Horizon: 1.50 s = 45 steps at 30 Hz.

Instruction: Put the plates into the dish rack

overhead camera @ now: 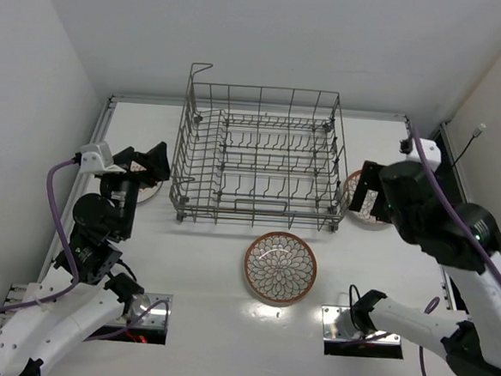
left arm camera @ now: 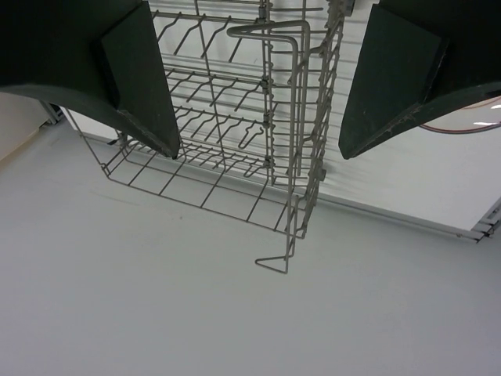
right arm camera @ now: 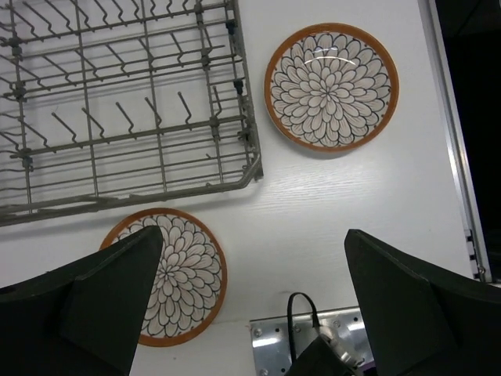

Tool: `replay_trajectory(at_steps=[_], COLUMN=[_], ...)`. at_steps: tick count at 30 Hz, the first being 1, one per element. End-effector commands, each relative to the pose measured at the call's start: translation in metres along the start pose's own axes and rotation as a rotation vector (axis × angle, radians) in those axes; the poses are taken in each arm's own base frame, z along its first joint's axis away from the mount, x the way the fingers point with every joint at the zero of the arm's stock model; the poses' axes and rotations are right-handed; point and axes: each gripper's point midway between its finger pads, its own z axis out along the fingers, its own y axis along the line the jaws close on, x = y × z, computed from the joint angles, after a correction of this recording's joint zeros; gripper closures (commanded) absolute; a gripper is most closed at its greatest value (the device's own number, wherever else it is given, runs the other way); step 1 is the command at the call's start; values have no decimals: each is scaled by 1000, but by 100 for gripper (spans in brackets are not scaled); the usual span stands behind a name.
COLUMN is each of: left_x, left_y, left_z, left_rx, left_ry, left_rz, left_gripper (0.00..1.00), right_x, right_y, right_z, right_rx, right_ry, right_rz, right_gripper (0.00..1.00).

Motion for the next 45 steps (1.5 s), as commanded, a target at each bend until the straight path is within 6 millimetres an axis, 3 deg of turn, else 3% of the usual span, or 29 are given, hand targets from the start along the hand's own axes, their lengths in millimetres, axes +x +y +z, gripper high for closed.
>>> replay_trajectory(at_steps=[1,5,6,8,9,13,14,15,16,18,19,20,21,22,23,27,30,31,33,34,36,37,39,40,43,45], left_x=[-7,-5,-3,-3,-3,-4,-4,-4,-5,-5,-2,-2,-2,-2,-2,-3,-4,-4,-4,-4,-4,-4,-4,-4,-5,-6], left_y=[-11,-10,-9,-7,-7,-6,-4,-4,-1,1,4,4,4,6,6,8,7,7,7,7,7,7,7,7,10,12], left_z=[4,4,3,4,4,4,4,4,4,4,4,4,4,4,4,4,4,4,4,4,4,4,4,4,4,4], left_rx=[41,39,37,28,28,19,10,10,-3,-15,-26,-26,-26,-35,-35,-46,-44,-44,-44,-44,-44,-44,-44,-44,-63,-72], left_ry=[-28,-20,-13,-15,-15,-18,-20,-20,-23,-26,-21,-21,-21,-23,-23,-26,-33,-33,-33,-33,-33,-33,-33,-33,-38,-40], left_rz=[1,5,10,19,19,19,30,30,30,39,44,44,44,53,53,53,48,48,48,48,48,48,48,48,47,47], left_gripper=[19,19,19,19,19,19,19,19,19,18,18,18,17,17,17,15,14,14,14,14,14,14,13,13,11,11], right_x=[-37,-61,-74,-87,-100,-132,-147,-151,-159,-154,-149,-129,-124,-115,-98,-64,-39,-17,0,27,40,67,81,103,123,133], right_y=[23,57,58,54,51,54,42,39,18,-6,-1,-15,-49,-56,-83,-138,-163,-166,-178,-179,-182,-181,-182,-175,-172,-180], right_z=[-6,-15,-19,-7,-13,11,15,33,48,79,97,121,136,150,161,187,204,211,223,230,238,244,251,255,264,264], right_rx=[-73,-257,-267,-166,-144,-59,-42,-19,-6,-4,-105,-112,-75,-100,-46,63,110,110,88,86,70,81,70,58,36,86], right_ry=[-72,-145,-189,-198,-214,-216,-225,-195,-176,-107,-50,31,55,95,133,188,240,284,299,356,354,401,393,441,474,493], right_rz=[-13,-39,-32,-36,-28,-44,-5,-3,46,106,140,191,267,312,365,470,548,594,682,717,750,784,793,827,866,836], right_gripper=[0,0,0,0,0,0,0,0,0,0,0,0,0,0,0,0,1,1,1,4,4,6,9,10,12,12])
